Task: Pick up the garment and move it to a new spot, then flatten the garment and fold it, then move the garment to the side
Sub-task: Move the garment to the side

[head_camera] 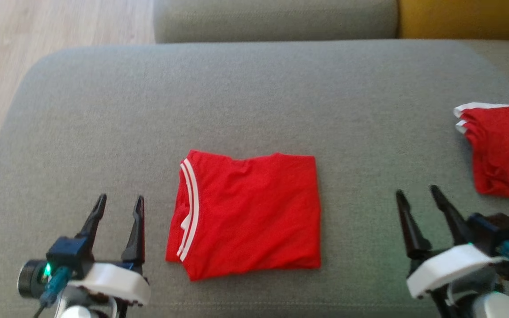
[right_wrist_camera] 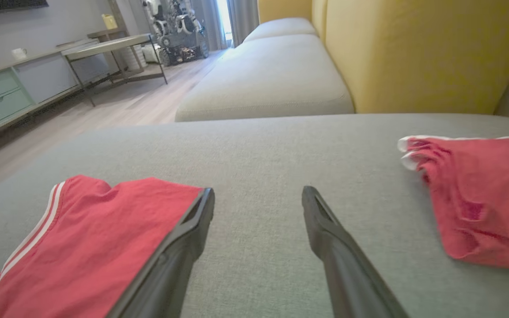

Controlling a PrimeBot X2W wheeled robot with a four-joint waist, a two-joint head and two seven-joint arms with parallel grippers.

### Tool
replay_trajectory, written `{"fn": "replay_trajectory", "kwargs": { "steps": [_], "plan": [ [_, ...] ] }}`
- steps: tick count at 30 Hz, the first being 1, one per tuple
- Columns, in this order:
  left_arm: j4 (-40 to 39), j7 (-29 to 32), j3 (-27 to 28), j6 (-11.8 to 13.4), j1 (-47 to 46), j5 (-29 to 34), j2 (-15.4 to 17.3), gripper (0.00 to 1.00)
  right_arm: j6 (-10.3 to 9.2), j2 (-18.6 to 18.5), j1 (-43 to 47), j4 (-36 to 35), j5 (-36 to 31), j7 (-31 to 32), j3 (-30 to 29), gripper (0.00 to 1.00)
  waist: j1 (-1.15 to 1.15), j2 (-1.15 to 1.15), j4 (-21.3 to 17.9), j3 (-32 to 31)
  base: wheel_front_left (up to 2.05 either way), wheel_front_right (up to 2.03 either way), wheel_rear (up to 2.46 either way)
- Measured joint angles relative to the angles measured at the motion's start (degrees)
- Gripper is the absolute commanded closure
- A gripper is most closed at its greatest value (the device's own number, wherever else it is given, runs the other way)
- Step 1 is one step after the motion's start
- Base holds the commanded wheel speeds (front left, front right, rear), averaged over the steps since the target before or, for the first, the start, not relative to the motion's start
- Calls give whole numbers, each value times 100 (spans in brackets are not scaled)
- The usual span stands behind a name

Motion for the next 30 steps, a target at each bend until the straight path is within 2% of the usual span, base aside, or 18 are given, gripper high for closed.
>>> {"fn": "replay_trajectory", "kwargs": {
  "steps": [10, 16, 24, 25, 26, 30],
  "plan": [
    [29, -178, -156, -77, -756, 5, -46, 0, 0, -5, -889, 1376, 202, -24, 904, 0, 0, 0, 431, 646, 0, 0, 0],
    [201, -311, -159, -105, -870, 4, -108, 0, 0, -7, -1301, 2284, 422, -19, 1405, 0, 0, 0, 663, 957, 0, 0, 0],
    [304, -375, -160, -111, -1007, 3, -127, 0, 0, -2, -2036, 2847, 746, 103, 1779, 0, 0, 0, 596, 1173, 0, 0, 0],
    [304, -375, -160, -111, -1007, 3, -127, 0, 0, -2, -2036, 2847, 746, 103, 1779, 56, 0, 0, 596, 1173, 0, 0, 0],
    [313, -376, -163, -111, -1026, 3, -127, 0, 0, -2, -2088, 2880, 747, 104, 1820, 99, 0, 0, 561, 1183, 0, 0, 0],
    [326, -410, -160, -109, -1065, 4, -121, 0, 0, -110, -2188, 2870, 856, 111, 1989, 100, 0, 0, 330, 1200, 0, 0, 0]
  ]
}}
